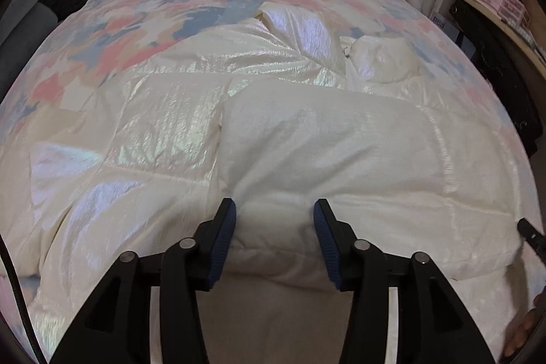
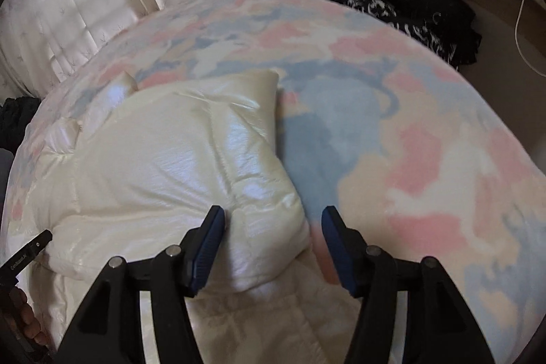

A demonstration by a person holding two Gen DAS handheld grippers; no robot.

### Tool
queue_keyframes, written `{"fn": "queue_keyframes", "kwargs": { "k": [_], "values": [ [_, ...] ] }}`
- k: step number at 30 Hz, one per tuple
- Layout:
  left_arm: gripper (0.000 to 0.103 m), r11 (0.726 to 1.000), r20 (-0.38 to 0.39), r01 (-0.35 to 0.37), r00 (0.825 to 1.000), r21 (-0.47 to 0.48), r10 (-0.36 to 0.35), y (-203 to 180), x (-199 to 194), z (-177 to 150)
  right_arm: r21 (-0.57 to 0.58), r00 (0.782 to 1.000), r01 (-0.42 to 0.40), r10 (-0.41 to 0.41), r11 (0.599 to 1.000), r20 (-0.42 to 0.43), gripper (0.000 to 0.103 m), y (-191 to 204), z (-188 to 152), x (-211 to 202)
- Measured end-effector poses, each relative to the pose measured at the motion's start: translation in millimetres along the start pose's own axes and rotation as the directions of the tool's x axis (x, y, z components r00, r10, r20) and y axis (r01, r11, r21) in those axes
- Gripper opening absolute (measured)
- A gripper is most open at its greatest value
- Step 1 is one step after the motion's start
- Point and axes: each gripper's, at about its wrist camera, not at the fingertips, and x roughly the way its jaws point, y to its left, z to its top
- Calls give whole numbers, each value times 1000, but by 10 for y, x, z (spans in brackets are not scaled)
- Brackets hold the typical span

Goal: Fold large clothes

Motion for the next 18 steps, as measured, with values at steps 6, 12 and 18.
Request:
{"fn": "queue_keyframes", "kwargs": {
  "k": [6, 12, 18],
  "values": [
    [49, 1000, 13, 12, 1000, -14, -12, 63, -381, -173, 8, 995, -94, 94, 996, 28, 58, 160, -141, -315],
    [49, 1000, 27, -4, 1000, -21, 4, 235, -799, -464, -1, 982, -189, 189, 982, 28, 58, 416, -361, -616],
    [53, 999, 33, -30, 999, -19, 31, 393, -1156, -730, -39, 973, -221, 223, 974, 56, 59, 684, -608, -1036]
  ]
}}
